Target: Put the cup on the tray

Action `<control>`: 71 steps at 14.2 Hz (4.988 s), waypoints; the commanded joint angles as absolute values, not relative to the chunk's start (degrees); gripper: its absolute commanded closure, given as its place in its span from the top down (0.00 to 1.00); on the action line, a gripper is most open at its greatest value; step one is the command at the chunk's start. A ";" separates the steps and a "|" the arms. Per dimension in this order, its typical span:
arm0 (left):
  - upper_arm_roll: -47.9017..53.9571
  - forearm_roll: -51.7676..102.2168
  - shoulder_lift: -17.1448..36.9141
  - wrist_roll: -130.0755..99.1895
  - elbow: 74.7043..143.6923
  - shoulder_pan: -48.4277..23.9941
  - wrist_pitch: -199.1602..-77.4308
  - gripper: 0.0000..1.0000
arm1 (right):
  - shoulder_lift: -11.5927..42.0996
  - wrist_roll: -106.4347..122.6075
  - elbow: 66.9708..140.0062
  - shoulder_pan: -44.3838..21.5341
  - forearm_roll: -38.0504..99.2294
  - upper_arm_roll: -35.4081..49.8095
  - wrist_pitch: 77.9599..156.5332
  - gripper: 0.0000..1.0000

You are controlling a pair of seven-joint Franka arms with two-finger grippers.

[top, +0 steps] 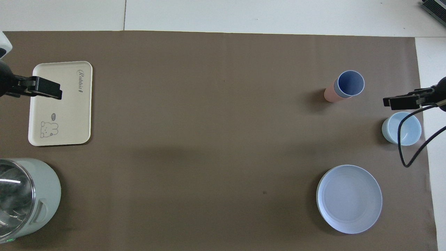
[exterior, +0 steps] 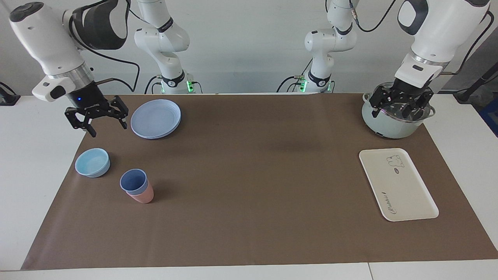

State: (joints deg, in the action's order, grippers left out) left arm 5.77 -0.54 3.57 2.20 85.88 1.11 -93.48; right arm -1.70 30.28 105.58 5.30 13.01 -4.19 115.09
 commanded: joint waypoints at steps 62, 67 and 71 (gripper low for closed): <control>6.15 26.69 3.68 -15.43 91.32 -1.91 -101.49 1.00 | 7.48 84.32 113.12 2.66 53.66 -3.34 139.92 0.00; 6.15 34.97 12.64 -36.01 88.60 -14.93 -119.33 0.99 | 4.49 64.81 111.54 -3.59 28.52 -3.16 138.44 0.00; 6.24 38.04 14.76 -40.51 88.50 -22.40 -131.29 0.84 | 4.66 51.27 107.15 -9.56 14.27 -3.16 132.02 0.00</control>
